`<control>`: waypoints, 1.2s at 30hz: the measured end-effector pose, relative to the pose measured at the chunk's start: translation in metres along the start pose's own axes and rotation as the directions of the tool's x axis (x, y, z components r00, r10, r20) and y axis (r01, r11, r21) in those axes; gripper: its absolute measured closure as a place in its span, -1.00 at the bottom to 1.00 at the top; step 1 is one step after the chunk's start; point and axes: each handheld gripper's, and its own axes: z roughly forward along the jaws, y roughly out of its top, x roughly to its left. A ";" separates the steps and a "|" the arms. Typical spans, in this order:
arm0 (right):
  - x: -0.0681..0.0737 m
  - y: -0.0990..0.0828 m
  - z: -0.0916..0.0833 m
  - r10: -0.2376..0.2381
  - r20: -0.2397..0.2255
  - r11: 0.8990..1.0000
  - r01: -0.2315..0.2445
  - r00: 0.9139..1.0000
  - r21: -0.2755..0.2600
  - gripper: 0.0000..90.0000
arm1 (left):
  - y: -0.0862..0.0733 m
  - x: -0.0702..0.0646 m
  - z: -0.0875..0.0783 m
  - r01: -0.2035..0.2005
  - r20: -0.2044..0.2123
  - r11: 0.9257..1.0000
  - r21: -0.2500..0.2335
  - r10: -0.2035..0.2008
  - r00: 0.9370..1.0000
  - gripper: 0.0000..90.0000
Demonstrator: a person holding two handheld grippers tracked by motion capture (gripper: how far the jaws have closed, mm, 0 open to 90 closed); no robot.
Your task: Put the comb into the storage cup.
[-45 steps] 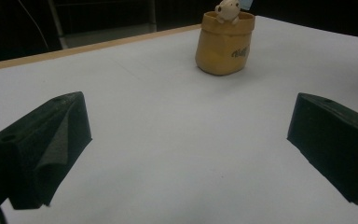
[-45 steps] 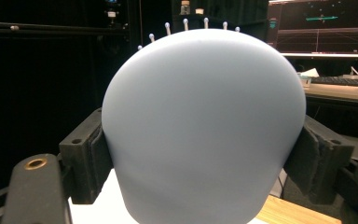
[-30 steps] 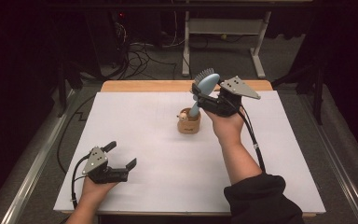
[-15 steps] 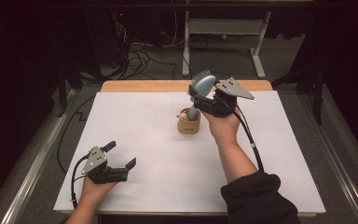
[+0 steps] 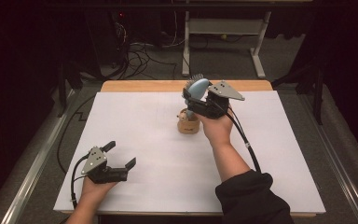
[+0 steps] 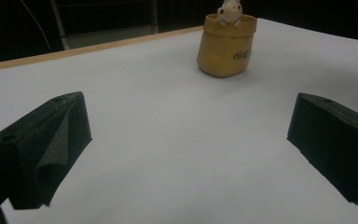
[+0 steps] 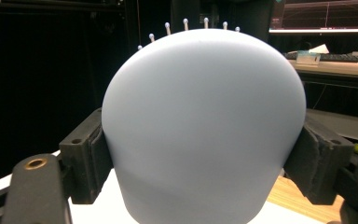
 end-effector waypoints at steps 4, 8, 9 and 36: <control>0.001 -0.003 0.004 0.005 -0.004 1.000 -0.005 1.000 0.006 -0.54 | 0.000 0.000 0.000 0.000 0.003 1.000 -0.001 0.000 1.000 -0.99; 0.003 -0.006 0.007 0.008 -0.010 1.000 -0.008 1.000 0.012 -0.54 | 0.000 0.000 0.000 0.003 0.003 1.000 -0.003 -0.003 1.000 -0.99; 0.003 -0.006 0.007 0.006 -0.010 1.000 -0.006 1.000 0.014 -0.54 | 0.000 0.000 0.000 0.002 0.002 1.000 -0.002 -0.002 1.000 -0.99; 0.004 -0.020 0.018 0.004 -0.010 0.999 -0.004 1.000 0.043 -0.54 | 0.000 0.000 0.000 0.006 0.000 1.000 0.003 -0.006 1.000 -0.99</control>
